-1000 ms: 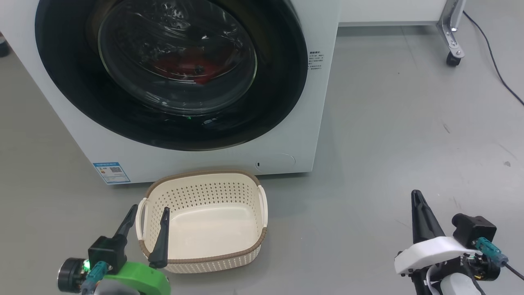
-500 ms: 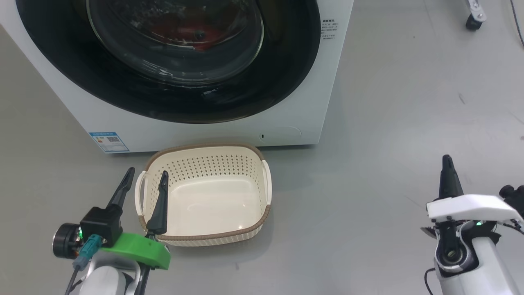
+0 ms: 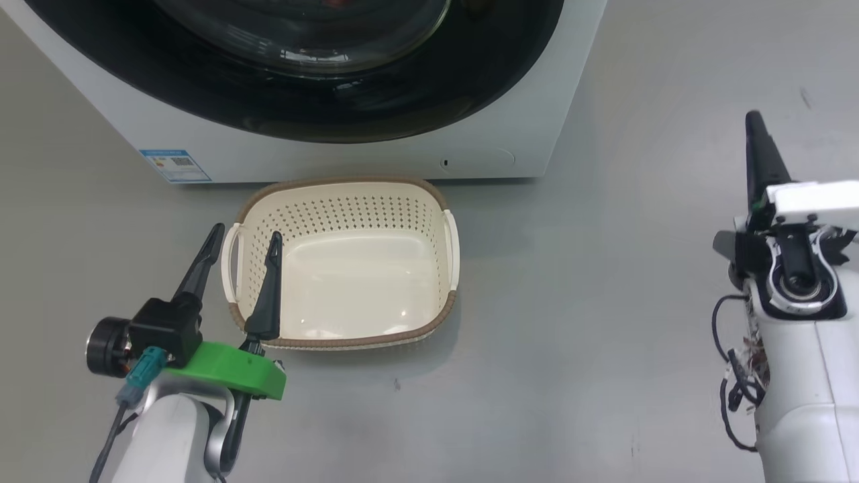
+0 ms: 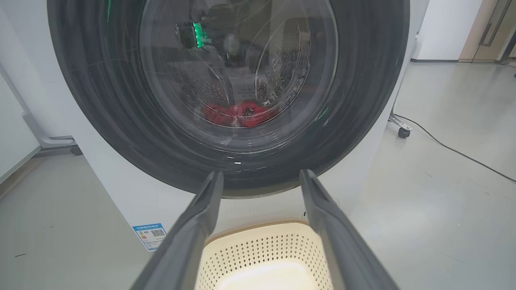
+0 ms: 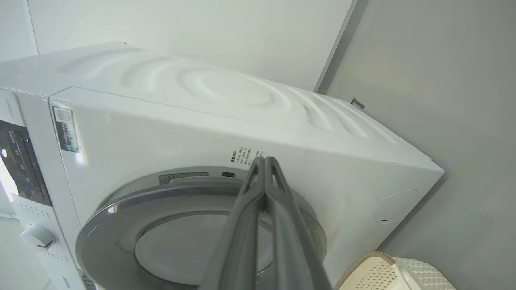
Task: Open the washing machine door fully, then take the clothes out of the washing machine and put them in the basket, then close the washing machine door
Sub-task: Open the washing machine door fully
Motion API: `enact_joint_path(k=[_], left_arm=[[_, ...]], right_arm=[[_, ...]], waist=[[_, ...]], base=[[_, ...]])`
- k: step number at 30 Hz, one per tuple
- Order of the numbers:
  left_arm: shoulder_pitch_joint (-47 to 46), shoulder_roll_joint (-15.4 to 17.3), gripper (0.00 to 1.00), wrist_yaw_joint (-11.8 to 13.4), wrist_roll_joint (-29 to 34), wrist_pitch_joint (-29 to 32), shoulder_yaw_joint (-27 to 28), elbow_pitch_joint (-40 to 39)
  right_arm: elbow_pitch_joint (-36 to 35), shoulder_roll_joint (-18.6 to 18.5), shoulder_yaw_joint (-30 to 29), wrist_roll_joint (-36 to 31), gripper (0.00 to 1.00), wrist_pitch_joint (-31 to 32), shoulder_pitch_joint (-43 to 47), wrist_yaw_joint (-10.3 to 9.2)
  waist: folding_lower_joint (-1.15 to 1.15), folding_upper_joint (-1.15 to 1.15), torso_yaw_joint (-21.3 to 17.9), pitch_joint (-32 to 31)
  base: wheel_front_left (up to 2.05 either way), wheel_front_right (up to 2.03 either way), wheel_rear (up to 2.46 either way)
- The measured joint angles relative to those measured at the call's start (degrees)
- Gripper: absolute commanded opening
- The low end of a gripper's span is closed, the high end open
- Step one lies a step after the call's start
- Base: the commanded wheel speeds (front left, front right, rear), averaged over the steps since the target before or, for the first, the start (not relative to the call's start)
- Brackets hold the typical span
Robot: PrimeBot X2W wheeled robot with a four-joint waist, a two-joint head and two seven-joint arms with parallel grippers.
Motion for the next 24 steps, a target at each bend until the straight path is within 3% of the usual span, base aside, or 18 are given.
enact_joint_path(k=[7, 24], left_arm=[[-2.7, -0.6, 1.0, -0.5, 0.0, 0.0, 0.0, -0.9], [-8.1, -1.7, 1.0, -1.9, 0.0, 0.0, -1.7, -1.9]], right_arm=[[0.3, -0.3, -1.2, 3.8, 0.0, 5.8, -7.5, -0.68], [2.9, -6.8, 1.2, 4.9, 0.0, 15.7, -24.4, -4.24]], waist=[[0.0, 0.0, 1.7, 3.9], [0.01, 0.0, 7.1, 12.0]], base=[[0.0, 0.0, 0.0], [0.0, 0.0, 0.0]])
